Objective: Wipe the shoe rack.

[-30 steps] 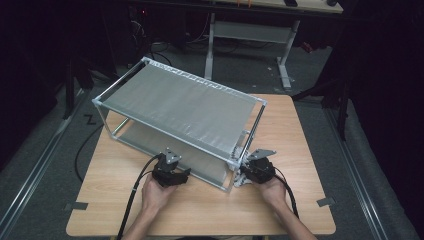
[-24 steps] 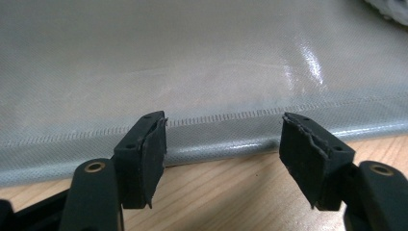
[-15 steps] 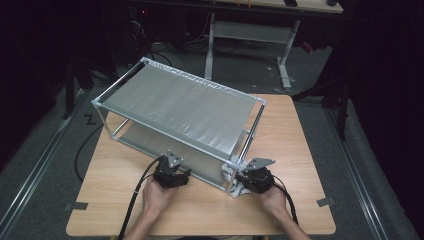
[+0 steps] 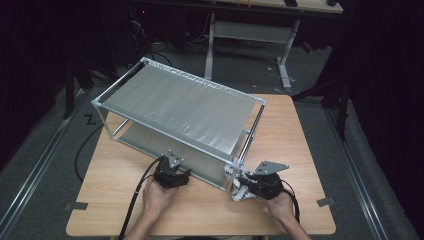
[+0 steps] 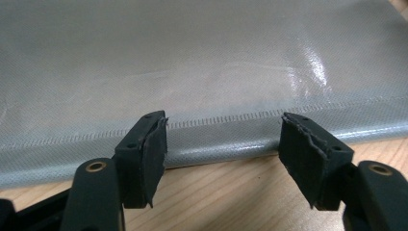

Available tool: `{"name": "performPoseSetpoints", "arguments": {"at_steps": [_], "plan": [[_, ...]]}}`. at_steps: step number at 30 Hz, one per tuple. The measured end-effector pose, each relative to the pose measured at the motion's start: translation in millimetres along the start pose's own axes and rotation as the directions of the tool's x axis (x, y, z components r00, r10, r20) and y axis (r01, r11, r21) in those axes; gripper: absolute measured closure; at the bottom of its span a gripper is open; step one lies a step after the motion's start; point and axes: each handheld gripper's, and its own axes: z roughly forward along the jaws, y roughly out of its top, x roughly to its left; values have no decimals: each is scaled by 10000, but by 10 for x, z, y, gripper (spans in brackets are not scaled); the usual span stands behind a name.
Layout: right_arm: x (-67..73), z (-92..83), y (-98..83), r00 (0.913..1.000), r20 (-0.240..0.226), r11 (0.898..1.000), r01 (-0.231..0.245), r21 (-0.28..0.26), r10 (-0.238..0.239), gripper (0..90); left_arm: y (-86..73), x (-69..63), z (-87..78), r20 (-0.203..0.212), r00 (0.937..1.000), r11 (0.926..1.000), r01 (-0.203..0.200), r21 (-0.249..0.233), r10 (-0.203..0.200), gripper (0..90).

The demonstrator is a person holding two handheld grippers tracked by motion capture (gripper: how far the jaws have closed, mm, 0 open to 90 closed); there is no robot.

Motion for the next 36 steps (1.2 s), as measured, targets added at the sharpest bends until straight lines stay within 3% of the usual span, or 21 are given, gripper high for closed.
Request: {"name": "performPoseSetpoints", "arguments": {"at_steps": [11, 20, 30, 36], "plan": [[27, -447, 275, 9990, 90, 9926, 435, -1136, -428, 799, -8, -3, -2, -36, 10000, 10000, -15, -26, 15, 345], [76, -570, 387, 9981, 54, 9875, 620, -1450, -619, 799, -11, -6, -3, -59, 10000, 10000, 22, -45, -23, 345], [159, -236, 152, 9984, -430, 9969, 331, -708, -362, 799, -19, -5, -4, -62, 10000, 10000, 19, -84, -20, 345], [128, 2, -10, 9992, -321, 9997, 250, 39, -249, 799, -16, -5, -4, -64, 10000, 10000, 14, -64, -15, 345]]}}
